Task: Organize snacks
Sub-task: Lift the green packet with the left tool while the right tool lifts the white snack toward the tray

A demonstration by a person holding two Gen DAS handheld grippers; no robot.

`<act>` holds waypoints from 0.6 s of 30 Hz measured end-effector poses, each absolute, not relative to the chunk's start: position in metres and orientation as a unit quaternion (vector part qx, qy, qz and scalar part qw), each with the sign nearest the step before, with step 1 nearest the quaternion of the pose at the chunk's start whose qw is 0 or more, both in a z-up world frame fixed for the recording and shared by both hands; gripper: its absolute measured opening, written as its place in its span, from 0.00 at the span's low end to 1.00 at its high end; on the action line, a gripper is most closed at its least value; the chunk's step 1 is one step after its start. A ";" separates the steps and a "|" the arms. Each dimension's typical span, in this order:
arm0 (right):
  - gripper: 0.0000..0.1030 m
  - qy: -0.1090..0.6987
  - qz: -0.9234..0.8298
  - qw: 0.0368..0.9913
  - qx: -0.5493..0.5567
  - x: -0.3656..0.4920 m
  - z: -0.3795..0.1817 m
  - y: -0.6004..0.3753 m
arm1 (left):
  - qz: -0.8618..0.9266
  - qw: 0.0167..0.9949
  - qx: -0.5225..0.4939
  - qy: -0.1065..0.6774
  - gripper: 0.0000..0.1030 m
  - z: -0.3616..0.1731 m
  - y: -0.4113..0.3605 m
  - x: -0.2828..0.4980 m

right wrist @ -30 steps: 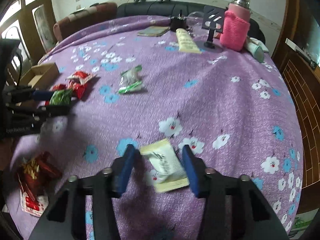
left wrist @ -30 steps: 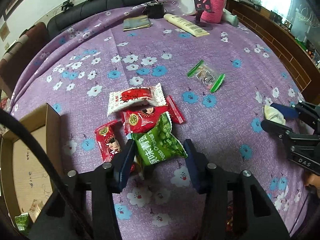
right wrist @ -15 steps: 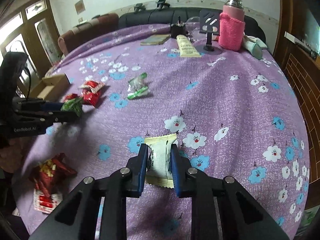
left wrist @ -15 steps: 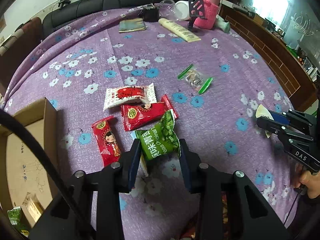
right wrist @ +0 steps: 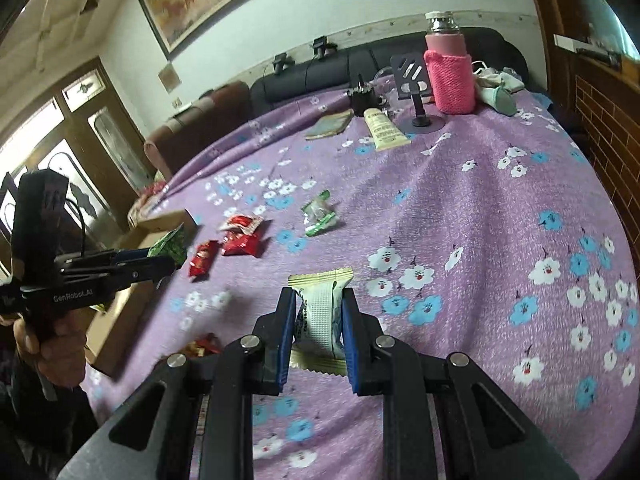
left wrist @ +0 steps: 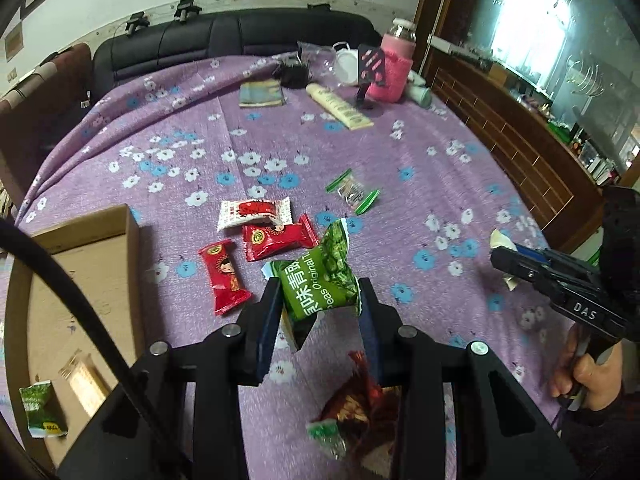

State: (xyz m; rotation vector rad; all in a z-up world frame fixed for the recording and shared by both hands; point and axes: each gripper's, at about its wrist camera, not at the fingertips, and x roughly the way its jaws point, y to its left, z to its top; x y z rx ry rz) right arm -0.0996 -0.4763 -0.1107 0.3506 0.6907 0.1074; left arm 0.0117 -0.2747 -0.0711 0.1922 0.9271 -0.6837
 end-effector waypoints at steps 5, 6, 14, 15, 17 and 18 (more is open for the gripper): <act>0.21 0.329 0.058 0.924 0.184 -0.105 -0.108 -0.468 | -0.324 0.841 0.076 0.427 0.37 -0.059 -0.257 0.006; 0.21 0.326 0.059 0.925 0.186 -0.106 -0.107 -0.465 | -0.321 0.843 0.073 0.425 0.37 -0.058 -0.253 0.006; 0.21 0.311 0.072 0.926 0.199 -0.110 -0.098 -0.451 | -0.304 0.856 0.053 0.414 0.37 -0.048 -0.216 0.003; 0.20 0.310 0.074 0.927 0.197 -0.109 -0.096 -0.447 | -0.301 0.858 0.051 0.412 0.37 -0.047 -0.211 0.003; 0.20 0.307 0.078 0.928 0.195 -0.108 -0.093 -0.440 | -0.290 0.865 0.045 0.407 0.37 -0.044 -0.196 0.002; 0.20 0.306 0.082 0.929 0.193 -0.106 -0.092 -0.435 | -0.286 0.867 0.042 0.406 0.37 -0.043 -0.191 0.003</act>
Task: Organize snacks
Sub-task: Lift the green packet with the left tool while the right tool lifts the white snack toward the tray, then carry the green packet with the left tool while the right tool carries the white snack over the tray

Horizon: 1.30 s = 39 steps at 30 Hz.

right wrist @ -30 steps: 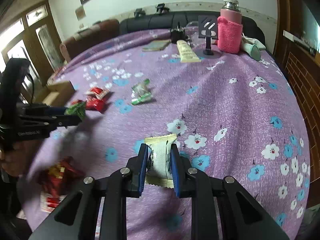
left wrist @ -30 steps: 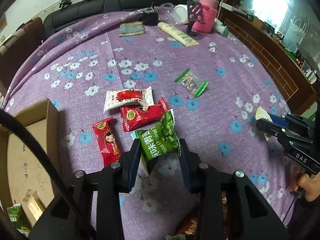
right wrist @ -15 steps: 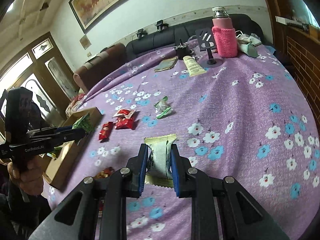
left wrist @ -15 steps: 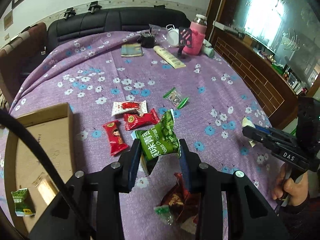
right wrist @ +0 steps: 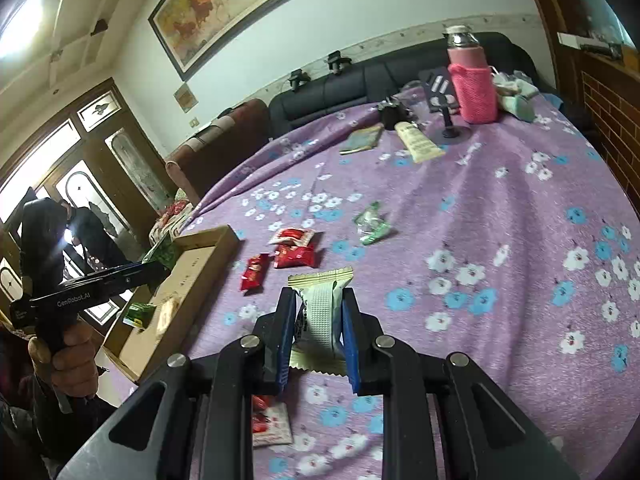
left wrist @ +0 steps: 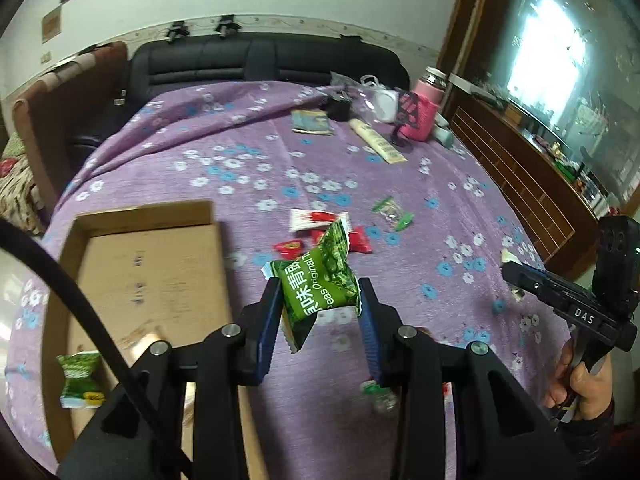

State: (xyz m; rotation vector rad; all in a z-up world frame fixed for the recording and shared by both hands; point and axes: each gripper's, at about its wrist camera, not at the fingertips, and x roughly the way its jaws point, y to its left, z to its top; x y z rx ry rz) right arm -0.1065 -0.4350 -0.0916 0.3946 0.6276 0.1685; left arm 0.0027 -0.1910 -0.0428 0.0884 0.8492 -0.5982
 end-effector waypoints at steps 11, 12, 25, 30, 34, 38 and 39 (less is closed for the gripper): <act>0.20 0.314 0.110 0.928 0.168 -0.094 -0.089 -0.383 | -0.240 0.884 0.012 0.401 0.38 -0.046 -0.126 0.005; 0.20 0.315 0.110 0.929 0.162 -0.094 -0.089 -0.377 | -0.237 0.884 0.009 0.403 0.38 -0.048 -0.122 0.005; 0.20 0.310 0.136 0.935 0.108 -0.085 -0.078 -0.312 | -0.180 0.901 0.000 0.395 0.38 -0.054 -0.076 0.002; 0.20 0.306 0.167 0.932 0.102 -0.073 -0.074 -0.279 | -0.142 0.912 0.010 0.385 0.38 -0.053 -0.060 0.002; 0.20 0.310 0.190 0.927 0.095 -0.063 -0.075 -0.255 | -0.124 0.916 0.014 0.381 0.38 -0.055 -0.050 0.005; 0.20 0.312 0.204 0.924 0.089 -0.056 -0.076 -0.236 | -0.113 0.917 0.012 0.382 0.38 -0.057 -0.043 0.006; 0.20 0.314 0.209 0.922 0.088 -0.054 -0.076 -0.232 | -0.109 0.917 0.011 0.383 0.38 -0.058 -0.041 0.007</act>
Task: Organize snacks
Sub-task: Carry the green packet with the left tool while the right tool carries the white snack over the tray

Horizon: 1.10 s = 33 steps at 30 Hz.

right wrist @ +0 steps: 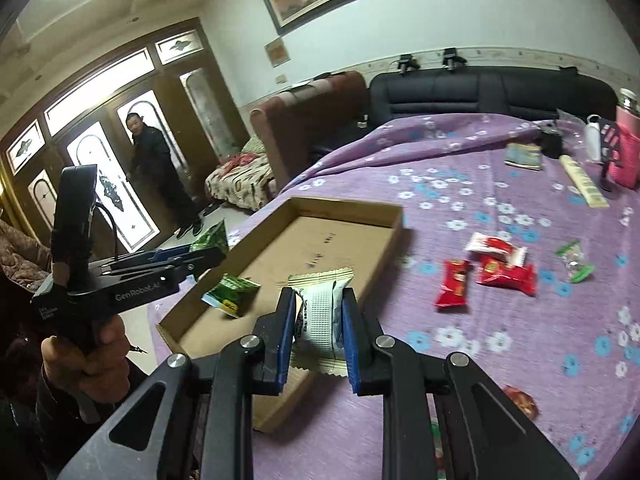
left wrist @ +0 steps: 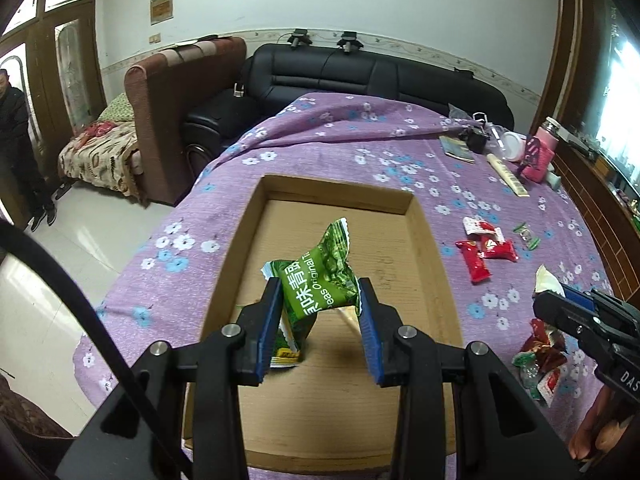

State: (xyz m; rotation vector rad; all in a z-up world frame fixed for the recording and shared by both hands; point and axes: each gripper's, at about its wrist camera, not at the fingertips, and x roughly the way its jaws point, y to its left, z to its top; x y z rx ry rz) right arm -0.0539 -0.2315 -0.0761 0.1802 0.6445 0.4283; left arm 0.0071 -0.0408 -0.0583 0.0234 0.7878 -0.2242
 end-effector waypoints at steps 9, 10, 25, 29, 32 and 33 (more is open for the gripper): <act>0.20 0.325 0.225 0.915 0.080 -0.034 -0.080 -0.209 | -0.092 0.917 0.011 0.389 0.38 -0.063 -0.031 0.015; 0.20 0.326 0.226 0.914 0.080 -0.032 -0.080 -0.207 | -0.092 0.916 0.010 0.390 0.38 -0.064 -0.031 0.015; 0.20 0.348 0.232 0.905 0.074 -0.013 -0.090 -0.193 | -0.092 0.904 0.002 0.417 0.38 -0.075 -0.022 0.035; 0.20 0.354 0.232 0.904 0.061 0.001 -0.092 -0.182 | -0.098 0.898 0.005 0.429 0.38 -0.076 -0.027 0.050; 0.20 0.363 0.227 0.902 0.049 0.015 -0.095 -0.175 | -0.101 0.894 0.010 0.436 0.38 -0.077 -0.032 0.061; 0.20 0.367 0.223 0.902 0.045 0.021 -0.097 -0.173 | -0.100 0.894 0.013 0.437 0.38 -0.077 -0.034 0.064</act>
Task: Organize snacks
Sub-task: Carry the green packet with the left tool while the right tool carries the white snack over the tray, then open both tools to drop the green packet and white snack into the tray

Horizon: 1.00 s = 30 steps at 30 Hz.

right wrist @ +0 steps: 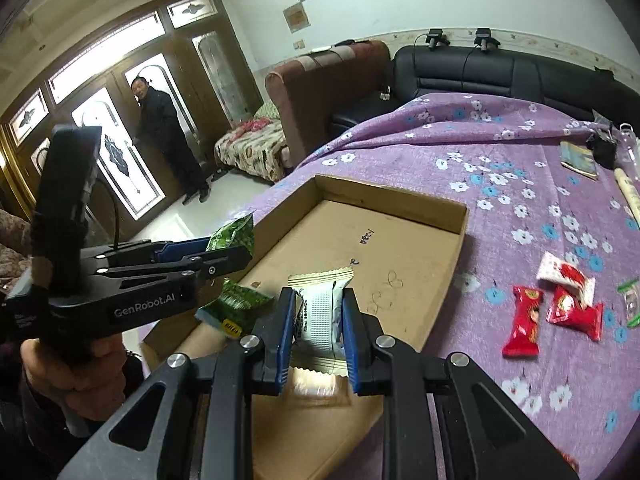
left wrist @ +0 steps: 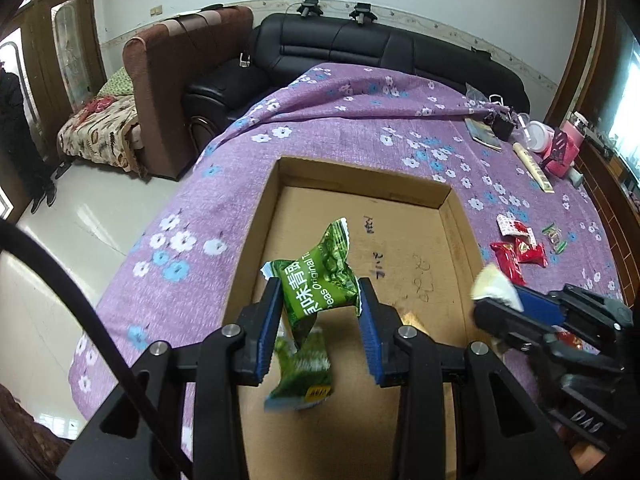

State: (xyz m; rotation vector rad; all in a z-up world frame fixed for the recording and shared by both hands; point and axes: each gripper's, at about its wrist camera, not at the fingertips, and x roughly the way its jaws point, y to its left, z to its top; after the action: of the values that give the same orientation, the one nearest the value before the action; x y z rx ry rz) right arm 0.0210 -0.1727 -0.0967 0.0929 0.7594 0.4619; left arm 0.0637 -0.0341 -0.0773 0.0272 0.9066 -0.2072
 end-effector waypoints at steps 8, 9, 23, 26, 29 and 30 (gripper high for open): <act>0.20 0.404 0.204 0.891 0.030 0.054 -0.120 -0.170 | -0.081 0.876 0.034 0.474 0.38 -0.098 -0.054 0.100; 0.20 0.410 0.204 0.889 0.027 0.056 -0.123 -0.170 | -0.078 0.875 0.037 0.476 0.38 -0.100 -0.055 0.102; 0.21 0.449 0.191 0.873 -0.021 0.074 -0.140 -0.161 | -0.045 0.848 0.050 0.526 0.39 -0.125 -0.055 0.124; 0.21 0.452 0.188 0.872 -0.027 0.075 -0.142 -0.159 | -0.041 0.845 0.047 0.532 0.41 -0.125 -0.054 0.126; 0.22 0.448 0.189 0.874 -0.022 0.074 -0.139 -0.161 | -0.040 0.845 0.042 0.532 0.40 -0.124 -0.052 0.125; 0.23 0.445 0.189 0.875 -0.020 0.073 -0.137 -0.162 | -0.040 0.846 0.041 0.531 0.41 -0.123 -0.052 0.124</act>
State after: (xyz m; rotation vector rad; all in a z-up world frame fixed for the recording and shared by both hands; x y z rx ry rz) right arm 0.0726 -0.1621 -0.1373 -0.0416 0.9297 0.3947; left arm 0.1239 -0.0519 -0.1227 0.0875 1.1193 -0.0845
